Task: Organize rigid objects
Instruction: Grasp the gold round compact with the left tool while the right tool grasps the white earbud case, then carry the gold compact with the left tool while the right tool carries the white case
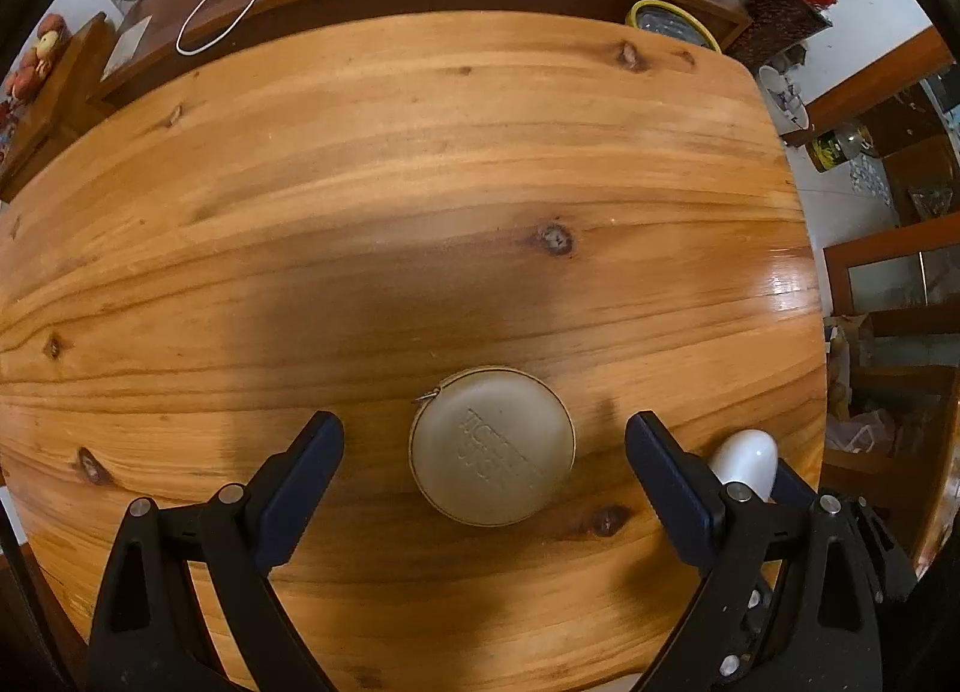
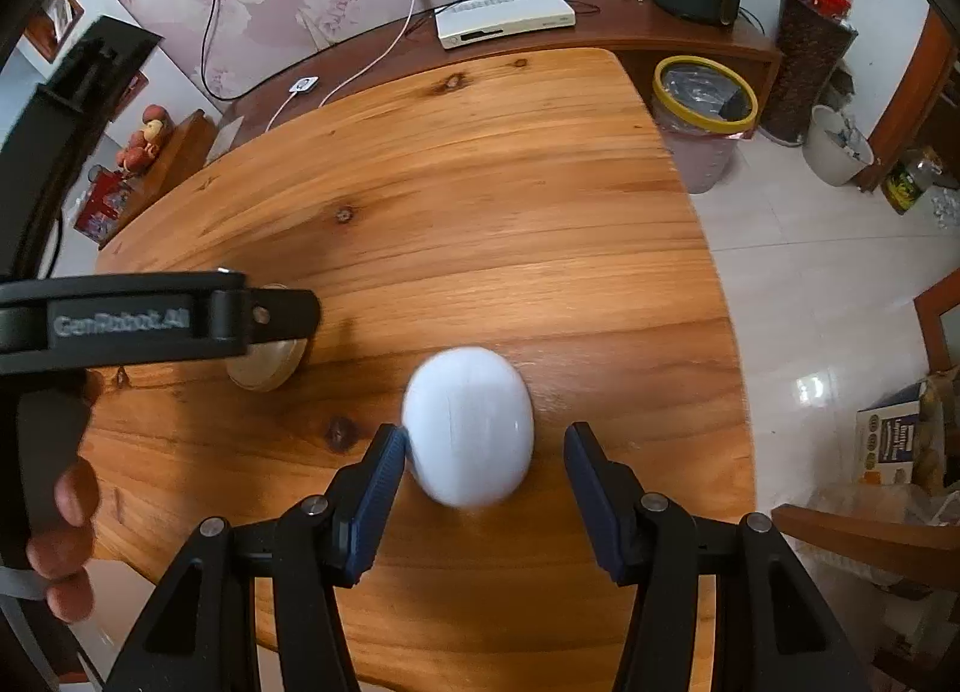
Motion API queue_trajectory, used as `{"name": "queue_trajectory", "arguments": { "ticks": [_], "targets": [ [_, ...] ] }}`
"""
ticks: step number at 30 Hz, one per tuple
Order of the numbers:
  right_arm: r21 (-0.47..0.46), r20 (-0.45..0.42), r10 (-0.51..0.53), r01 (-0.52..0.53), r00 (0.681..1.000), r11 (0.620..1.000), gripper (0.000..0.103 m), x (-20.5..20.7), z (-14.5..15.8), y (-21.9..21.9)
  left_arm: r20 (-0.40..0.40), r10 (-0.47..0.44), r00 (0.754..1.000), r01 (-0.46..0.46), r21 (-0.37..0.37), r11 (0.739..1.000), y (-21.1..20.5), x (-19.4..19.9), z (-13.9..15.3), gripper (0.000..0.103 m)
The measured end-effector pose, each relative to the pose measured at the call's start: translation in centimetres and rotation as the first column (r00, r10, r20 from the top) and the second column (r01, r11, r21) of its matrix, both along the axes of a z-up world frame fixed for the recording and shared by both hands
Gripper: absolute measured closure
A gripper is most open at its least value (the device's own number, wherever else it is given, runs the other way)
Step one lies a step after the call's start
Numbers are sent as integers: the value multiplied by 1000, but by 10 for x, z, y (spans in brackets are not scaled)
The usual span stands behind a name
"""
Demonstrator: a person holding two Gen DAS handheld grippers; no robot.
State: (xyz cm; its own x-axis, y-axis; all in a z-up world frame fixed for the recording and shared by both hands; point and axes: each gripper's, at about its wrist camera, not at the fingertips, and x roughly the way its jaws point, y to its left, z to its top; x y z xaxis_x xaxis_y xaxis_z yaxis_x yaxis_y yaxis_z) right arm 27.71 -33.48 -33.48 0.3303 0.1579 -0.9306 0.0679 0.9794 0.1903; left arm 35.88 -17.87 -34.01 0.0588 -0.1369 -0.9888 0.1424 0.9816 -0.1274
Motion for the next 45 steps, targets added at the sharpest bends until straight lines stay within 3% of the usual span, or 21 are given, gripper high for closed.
{"name": "queue_trajectory", "arguments": {
  "ticks": [7, 11, 13, 16, 17, 25, 35, 41, 45],
  "targets": [
    [-54, 5, 46, -46, 999, 998, 45, 1, -2, 12, 18, 8, 1000, -9, 30, 999, -7, 0, 0, 8],
    [-66, 14, 44, -43, 999, 997, 46, 0, -2, 13, 31, 5, 1000, -8, 75, 997, -10, 0, -1, 14],
    [-73, 20, 39, -37, 999, 997, 54, 0, -2, 14, 44, 2, 999, -7, 110, 994, -12, -3, 0, 19],
    [-57, 31, 37, -35, 999, 998, 54, -1, -3, 11, 82, -13, 997, 3, 119, 993, -14, -7, 5, 42],
    [-52, 33, 39, -37, 999, 998, 54, -1, -3, 10, 89, -17, 996, 6, 118, 993, -14, -8, 7, 44],
    [-10, 40, 40, -39, 998, 999, 54, -4, 2, 7, 82, -10, 997, 4, 81, 997, 0, -17, 16, 45],
    [54, 121, 54, -61, 991, 997, 54, -29, 50, 14, 159, -27, 987, 25, 17, 1000, 24, -46, 91, 45],
    [86, 194, 61, -78, 979, 993, 54, -67, 98, 22, 206, -23, 978, 25, -7, 1000, 50, -91, 142, 45],
    [100, 243, 72, -99, 967, 990, 54, -100, 129, 27, 232, -27, 972, 27, 0, 1000, 67, -127, 160, 45]
  ]
}}
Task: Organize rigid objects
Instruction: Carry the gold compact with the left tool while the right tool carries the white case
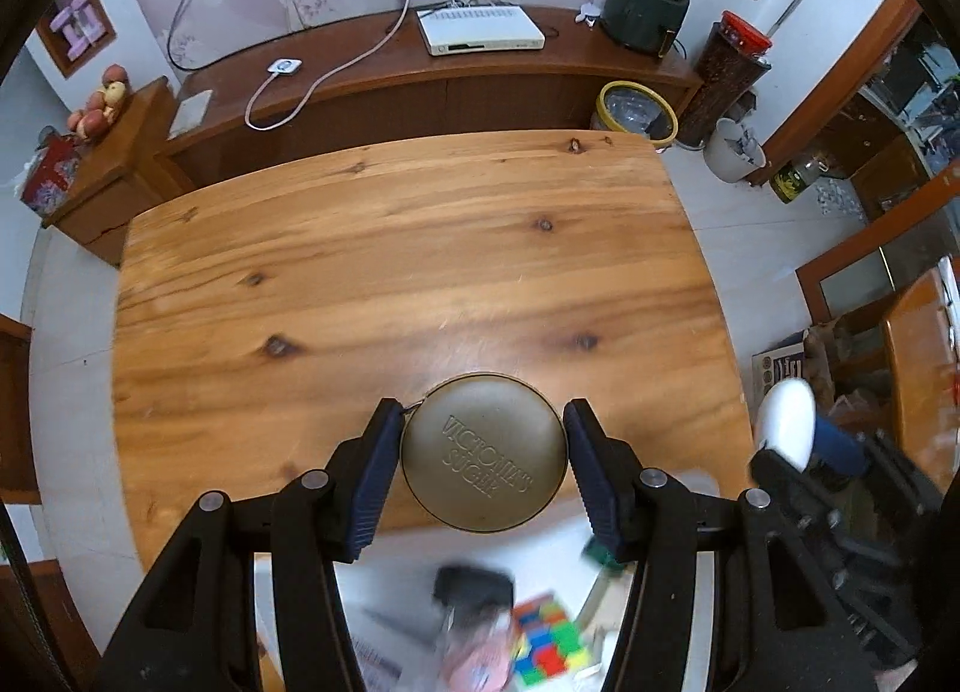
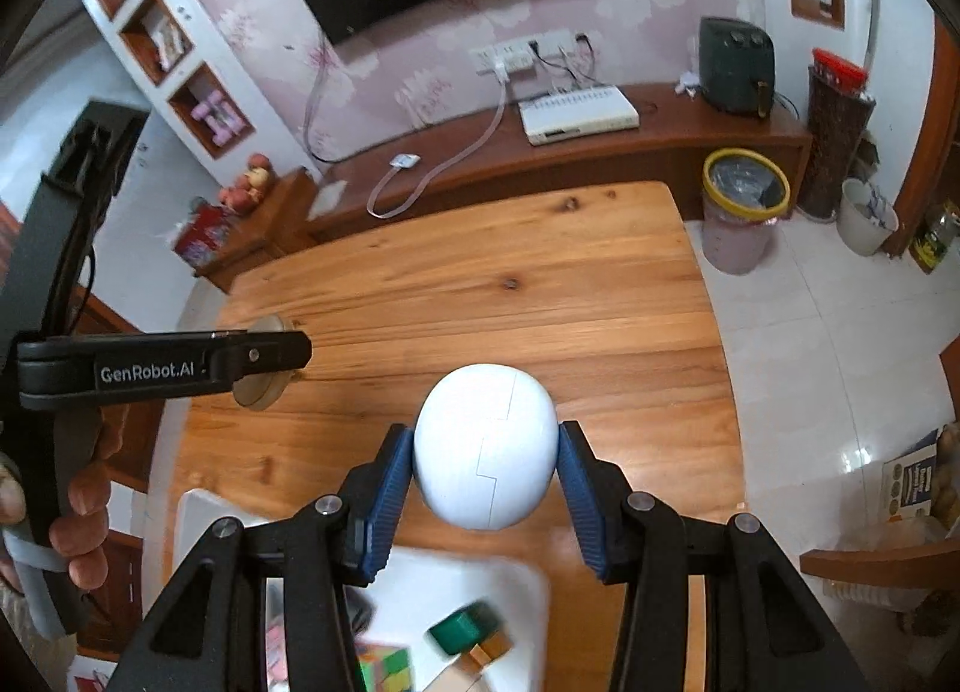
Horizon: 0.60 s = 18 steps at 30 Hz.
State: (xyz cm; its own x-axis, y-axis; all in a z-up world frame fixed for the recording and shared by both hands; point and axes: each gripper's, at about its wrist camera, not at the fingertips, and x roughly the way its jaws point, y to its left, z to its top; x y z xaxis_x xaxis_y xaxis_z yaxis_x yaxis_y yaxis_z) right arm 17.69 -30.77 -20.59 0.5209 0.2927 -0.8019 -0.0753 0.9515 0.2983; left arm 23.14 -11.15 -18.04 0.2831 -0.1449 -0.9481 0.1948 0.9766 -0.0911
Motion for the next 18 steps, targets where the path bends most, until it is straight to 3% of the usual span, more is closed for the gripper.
{"name": "queue_trajectory", "arguments": {
  "ticks": [4, 8, 18],
  "targets": [
    [-17, 29, 35, -35, 999, 999, 54, -31, 17, 9, 6, -9, 1000, 9, 19, 1000, 19, -47, 5, 45],
    [-41, 23, 85, -84, 996, 996, 54, -66, 19, 20, -39, -20, 999, 21, 43, 999, 35, -99, -8, 45],
    [-113, -133, 218, -234, 967, 966, 54, -128, -41, 57, -162, -49, 986, 67, 103, 992, 57, -194, -70, 45]
  ]
}}
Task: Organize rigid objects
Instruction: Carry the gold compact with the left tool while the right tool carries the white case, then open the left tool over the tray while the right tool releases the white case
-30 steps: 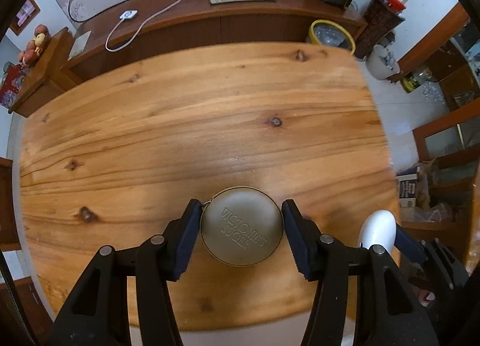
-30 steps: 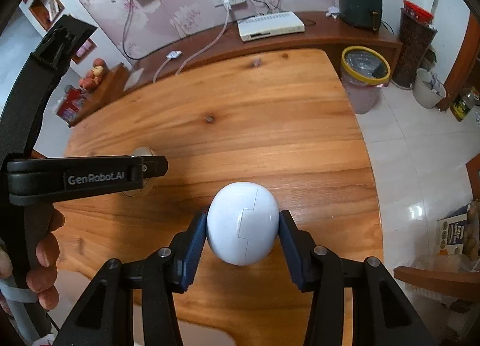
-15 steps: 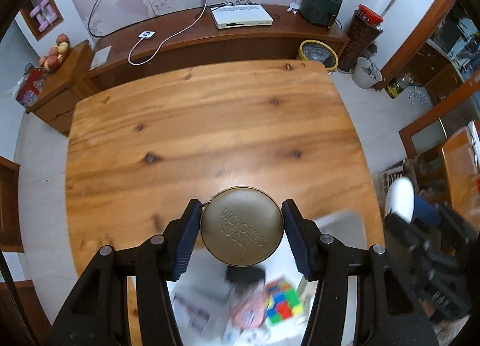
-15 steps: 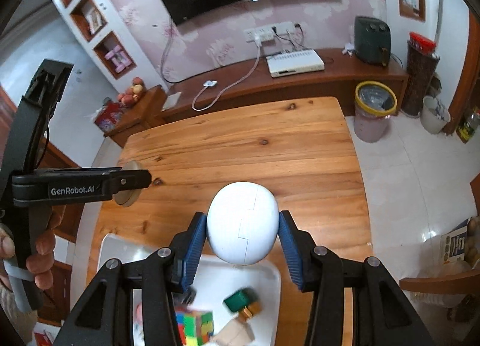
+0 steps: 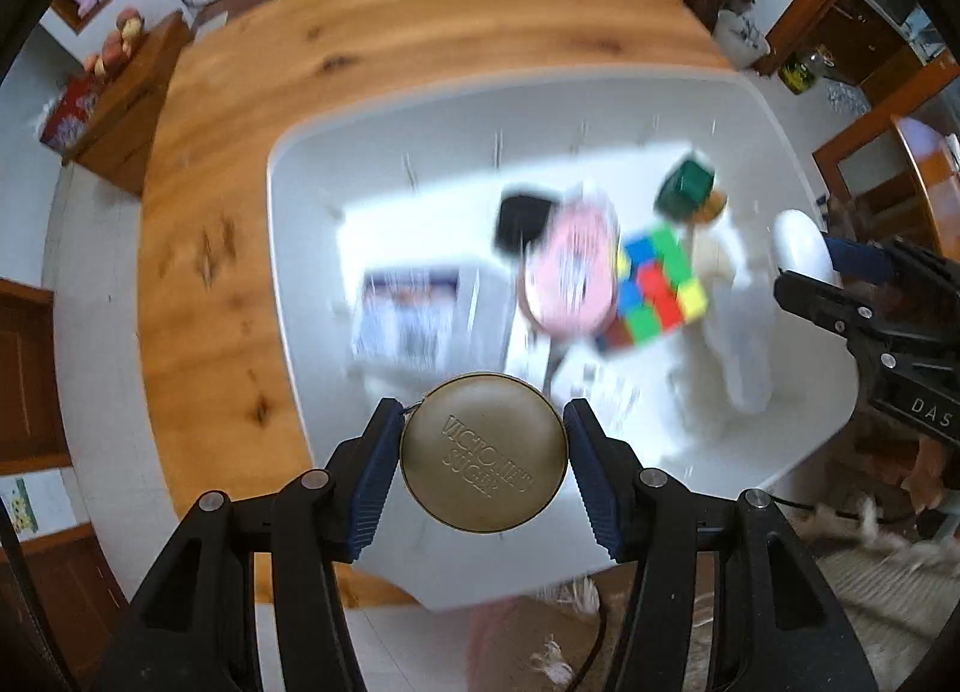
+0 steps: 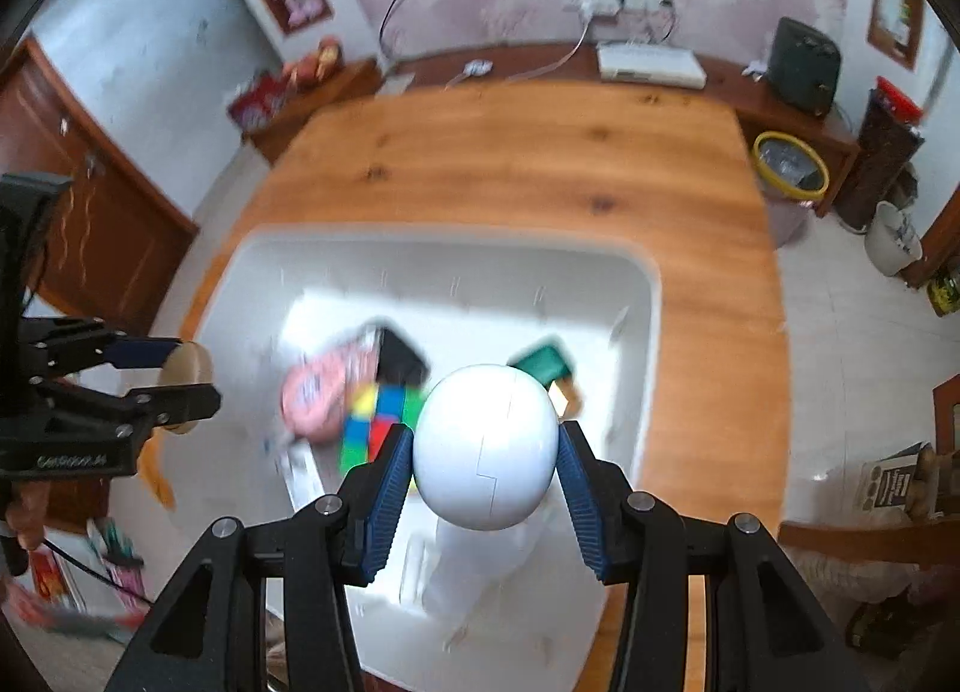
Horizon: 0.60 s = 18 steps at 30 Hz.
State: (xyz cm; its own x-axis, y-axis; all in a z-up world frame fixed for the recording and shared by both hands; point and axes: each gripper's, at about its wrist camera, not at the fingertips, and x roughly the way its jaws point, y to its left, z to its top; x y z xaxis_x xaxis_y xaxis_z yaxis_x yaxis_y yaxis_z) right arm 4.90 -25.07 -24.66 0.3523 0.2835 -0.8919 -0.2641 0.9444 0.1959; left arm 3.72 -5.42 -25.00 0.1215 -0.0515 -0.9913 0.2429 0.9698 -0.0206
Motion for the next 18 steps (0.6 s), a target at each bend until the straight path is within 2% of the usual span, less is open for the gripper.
{"name": "queue_trajectory", "arguments": {
  "ticks": [5, 8, 12, 18],
  "targets": [
    [-4, -80, 76, -77, 994, 997, 54, -19, -25, 19, -33, 28, 999, -27, 32, 999, 9, -15, -27, 45],
    [-17, -110, 128, -130, 986, 991, 54, -28, -35, 34, -44, 46, 998, -45, 26, 999, 13, -20, -37, 45],
    [-46, -112, 180, -186, 977, 981, 54, -37, -38, 50, -26, 47, 999, -46, 32, 998, 12, -24, -43, 44],
    [-93, -117, 192, -204, 974, 975, 54, -43, -42, 64, -10, 50, 999, -50, 47, 998, 8, -27, -55, 44]
  ]
}}
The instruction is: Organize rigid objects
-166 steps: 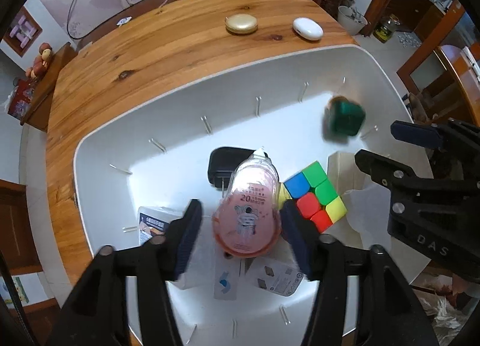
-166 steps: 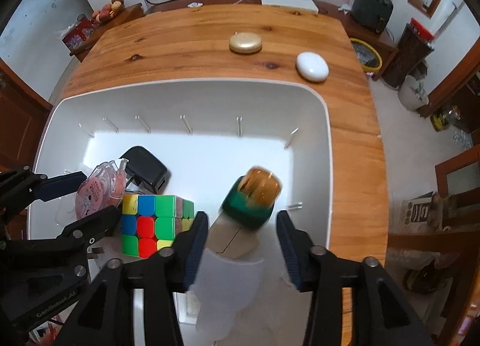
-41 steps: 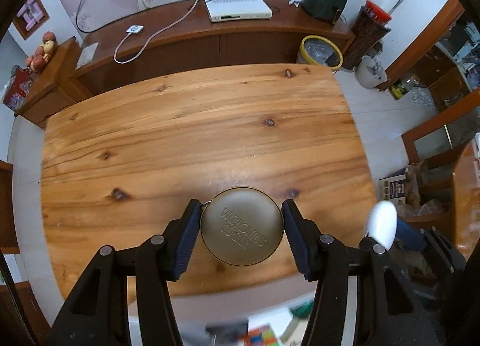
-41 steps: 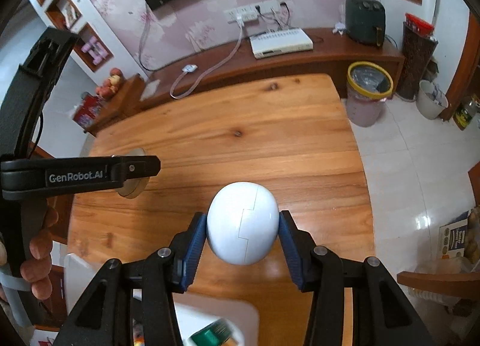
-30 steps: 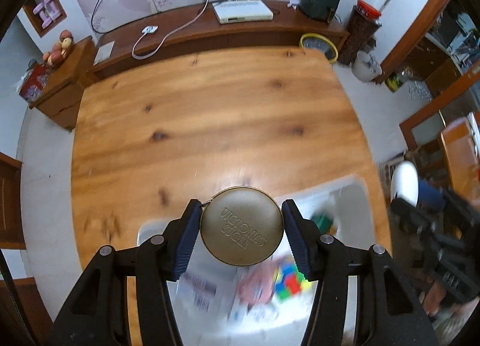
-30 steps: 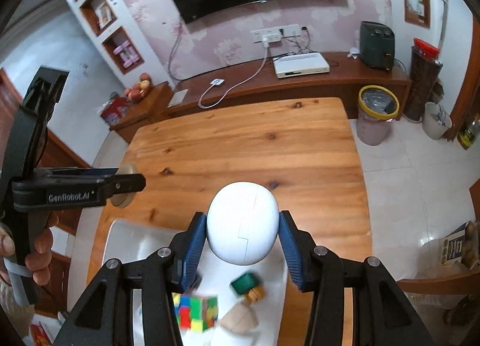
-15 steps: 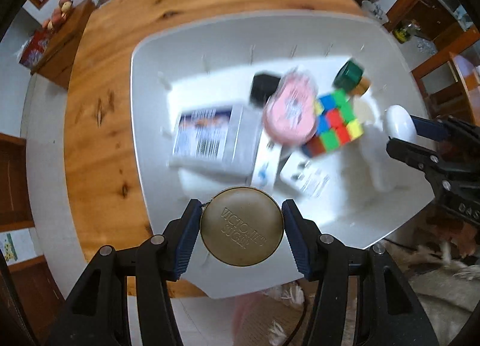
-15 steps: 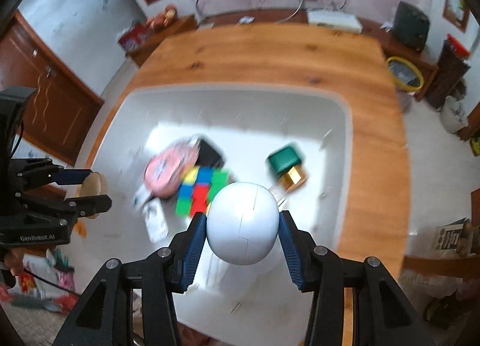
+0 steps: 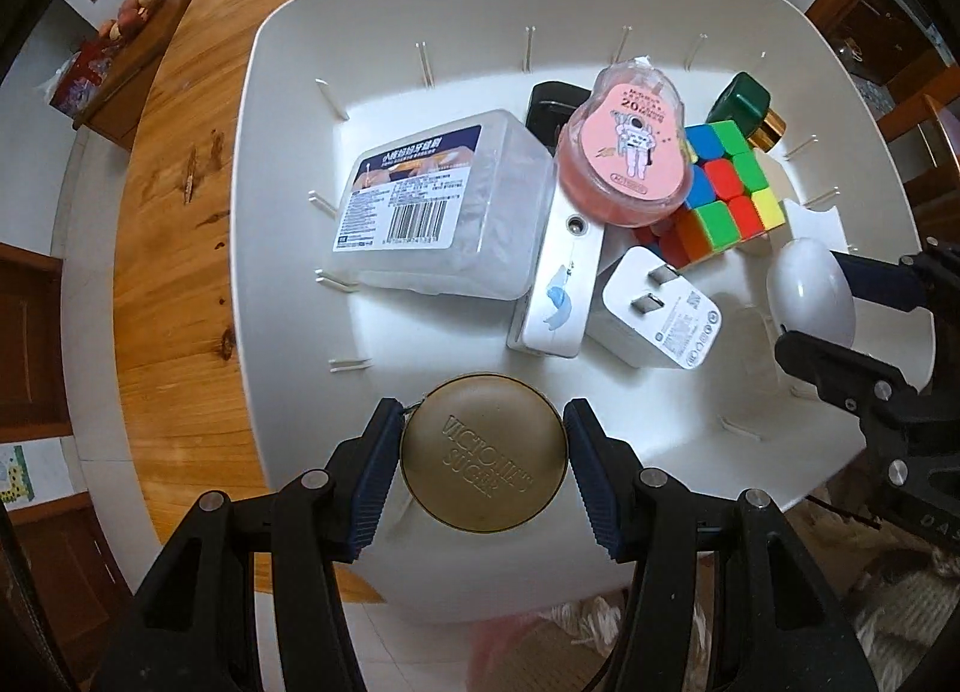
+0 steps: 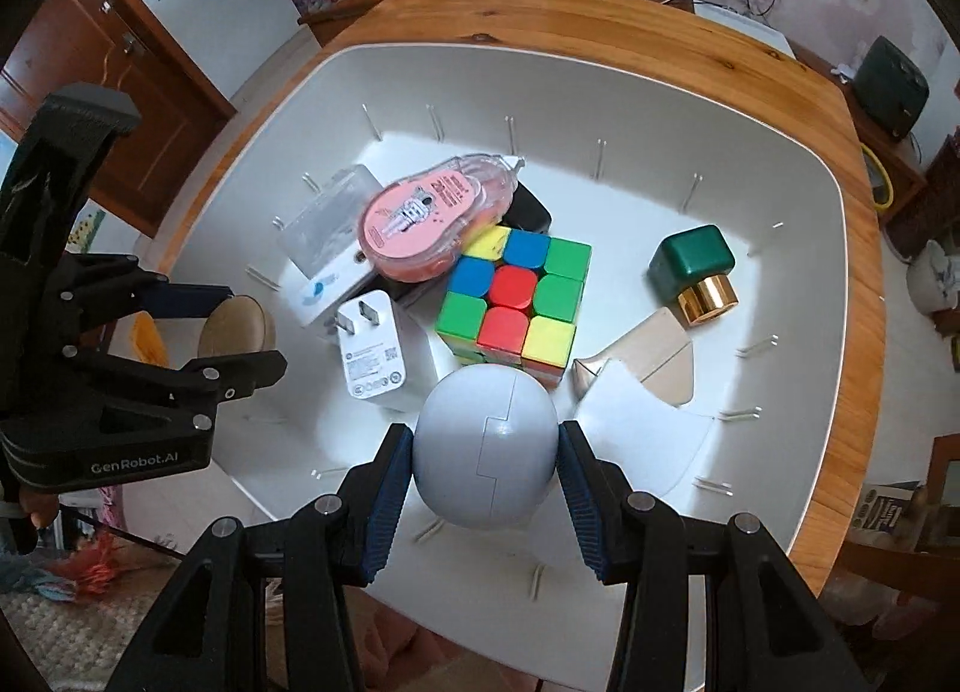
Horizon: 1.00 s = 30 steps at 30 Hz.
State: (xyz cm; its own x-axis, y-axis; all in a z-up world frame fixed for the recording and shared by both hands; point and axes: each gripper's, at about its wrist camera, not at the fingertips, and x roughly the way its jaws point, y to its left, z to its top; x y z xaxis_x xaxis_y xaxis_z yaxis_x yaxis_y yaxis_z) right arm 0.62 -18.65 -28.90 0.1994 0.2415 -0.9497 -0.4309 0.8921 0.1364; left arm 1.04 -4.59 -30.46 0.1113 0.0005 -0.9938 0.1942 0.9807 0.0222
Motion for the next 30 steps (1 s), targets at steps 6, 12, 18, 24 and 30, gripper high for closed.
{"name": "queue_trajectory", "arguments": {
  "ticks": [6, 12, 18, 24, 30],
  "targets": [
    [-31, 1, 10, -10, 1000, 999, 54, -2, -6, 6, 16, -1, 1000, 0, 11, 1000, 2, -2, -8, 44],
    [-76, 14, 24, -23, 1000, 997, 53, -5, -11, 12, 31, -8, 999, 7, 22, 1000, -3, -2, -12, 44],
    [-70, 3, -4, 4, 1000, 998, 50, -3, -10, 4, 30, -20, 999, 19, 12, 1000, -10, 1, -10, 29],
    [-27, 19, -35, 36, 999, 999, 38, 3, 1, -1, 40, -49, 998, 49, 21, 999, -12, 7, -4, 22],
    [-17, 28, -72, 73, 997, 997, 38, 5, 9, 2, 74, -79, 994, 77, 29, 997, -7, 6, 14, 22]
  ]
}}
